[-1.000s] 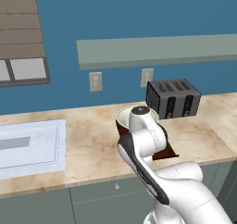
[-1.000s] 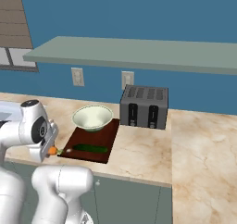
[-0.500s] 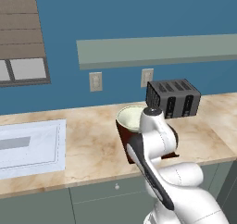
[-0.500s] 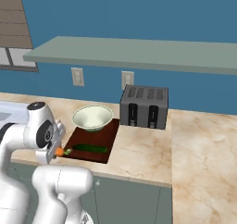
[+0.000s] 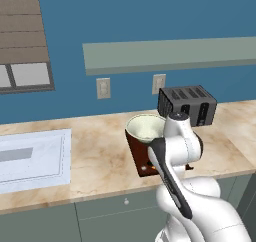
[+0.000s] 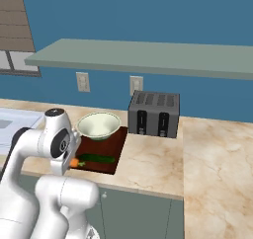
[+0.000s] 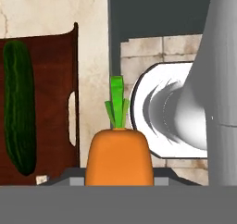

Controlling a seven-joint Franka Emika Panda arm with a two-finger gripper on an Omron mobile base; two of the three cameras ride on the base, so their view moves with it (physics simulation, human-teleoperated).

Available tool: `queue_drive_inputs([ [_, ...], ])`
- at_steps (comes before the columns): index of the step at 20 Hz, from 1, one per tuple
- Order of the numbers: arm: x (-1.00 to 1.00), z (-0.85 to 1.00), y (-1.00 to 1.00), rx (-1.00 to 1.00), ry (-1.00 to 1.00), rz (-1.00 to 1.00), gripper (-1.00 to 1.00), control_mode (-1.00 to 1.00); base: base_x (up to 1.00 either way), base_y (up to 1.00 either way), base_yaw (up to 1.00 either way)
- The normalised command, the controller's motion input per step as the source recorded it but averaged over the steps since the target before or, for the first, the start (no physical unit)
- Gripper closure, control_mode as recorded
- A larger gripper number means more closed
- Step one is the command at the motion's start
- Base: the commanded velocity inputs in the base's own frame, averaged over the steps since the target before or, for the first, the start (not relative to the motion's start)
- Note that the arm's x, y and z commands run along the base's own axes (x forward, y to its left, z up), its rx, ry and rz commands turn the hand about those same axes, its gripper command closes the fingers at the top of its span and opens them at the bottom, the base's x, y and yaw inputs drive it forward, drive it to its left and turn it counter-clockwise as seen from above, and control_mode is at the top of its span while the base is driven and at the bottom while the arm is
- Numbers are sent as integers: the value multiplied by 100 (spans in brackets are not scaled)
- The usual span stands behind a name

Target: Place the two vegetables and bowl onto the tray for setting up a vegetable dip station.

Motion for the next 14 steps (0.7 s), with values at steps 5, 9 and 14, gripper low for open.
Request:
queue_drive_inputs([
  [5, 8, -2, -32, 2, 3, 0, 100, -100, 0, 0, 0],
  [9, 14, -6, -28, 1, 4, 0, 100, -100, 0, 0, 0],
  [14, 14, -11, -23, 0, 3, 0, 100, -100, 0, 0, 0],
])
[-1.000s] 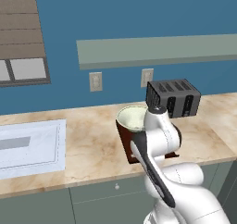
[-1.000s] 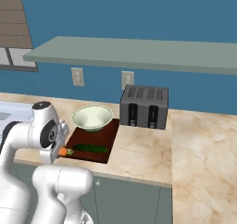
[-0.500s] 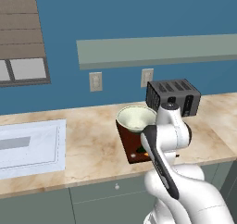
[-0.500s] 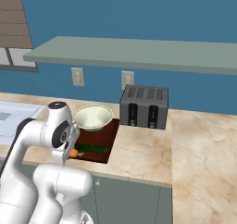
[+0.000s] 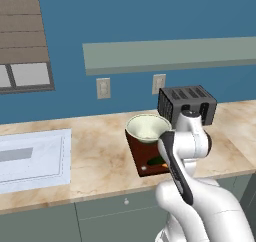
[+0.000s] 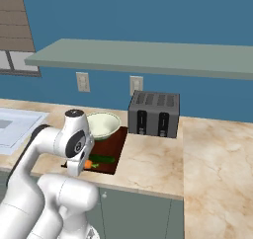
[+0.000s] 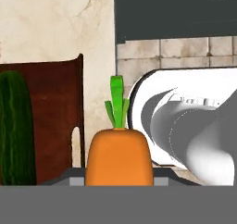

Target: Place the two vegetables and bowl onto the tray for setting up a vegetable dip station.

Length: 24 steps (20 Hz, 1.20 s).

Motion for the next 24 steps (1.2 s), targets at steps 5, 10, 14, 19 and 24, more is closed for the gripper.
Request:
queue_drive_inputs([
  [5, 16, -15, -14, 0, 0, 0, 100, -100, 0, 0, 0],
  [10, 20, -13, -8, 1, 0, 0, 100, -100, 0, 0, 0],
  [14, 24, -13, -1, 1, 2, 0, 100, -100, 0, 0, 0],
  [19, 25, -17, 0, 1, 6, 0, 100, -100, 0, 0, 0],
  [24, 18, -23, 0, 1, 7, 0, 100, -100, 0, 0, 0],
])
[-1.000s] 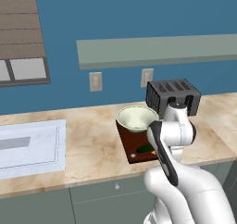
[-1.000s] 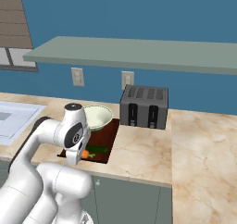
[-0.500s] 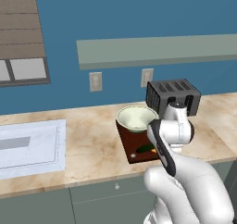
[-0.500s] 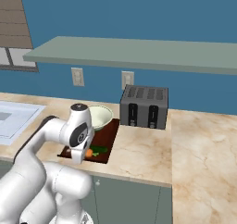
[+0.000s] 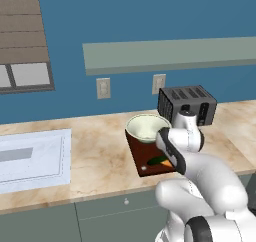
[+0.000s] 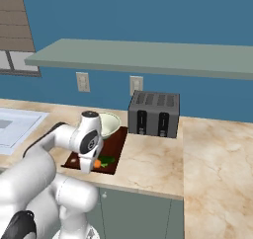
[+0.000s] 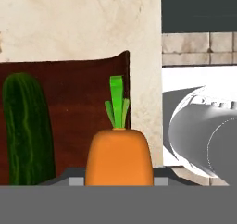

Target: Place the two vegetables and bowl onto the tray for setting up a vegetable dip station.

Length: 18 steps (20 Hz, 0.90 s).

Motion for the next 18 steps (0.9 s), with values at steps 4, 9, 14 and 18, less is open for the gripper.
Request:
queue_drive_inputs([
  [4, 16, -24, 0, 2, 8, 0, 100, -100, 0, 0, 0],
  [9, 16, -20, 0, 2, 5, 0, 100, -100, 0, 0, 0],
  [14, 11, -18, 0, 0, 1, 0, 100, -100, 0, 0, 0],
  [18, 6, -16, 0, 0, 0, 0, 100, -100, 0, 0, 0],
])
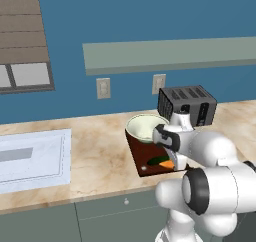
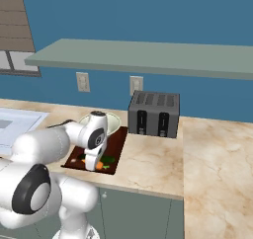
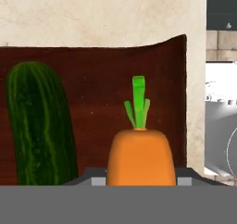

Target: Place the two vegetables and bowl onto the tray for setting up a vegetable dip station.

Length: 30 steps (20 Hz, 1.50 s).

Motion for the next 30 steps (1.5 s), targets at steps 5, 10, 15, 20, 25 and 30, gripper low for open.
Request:
queue_drive_inputs([
  [5, 1, -14, 0, 0, 0, 0, 100, -100, 0, 0, 0],
  [10, 0, -14, 0, 0, 0, 0, 100, -100, 0, 0, 0],
  [15, 0, -10, 0, 0, 0, 0, 100, -100, 0, 0, 0],
  [20, 0, -2, 0, 0, -3, 0, 100, -100, 0, 0, 0],
  [25, 0, -2, 0, 0, -4, 0, -100, -100, 0, 0, 0],
  [30, 0, -6, 0, 0, 0, 0, -100, -100, 0, 0, 0],
])
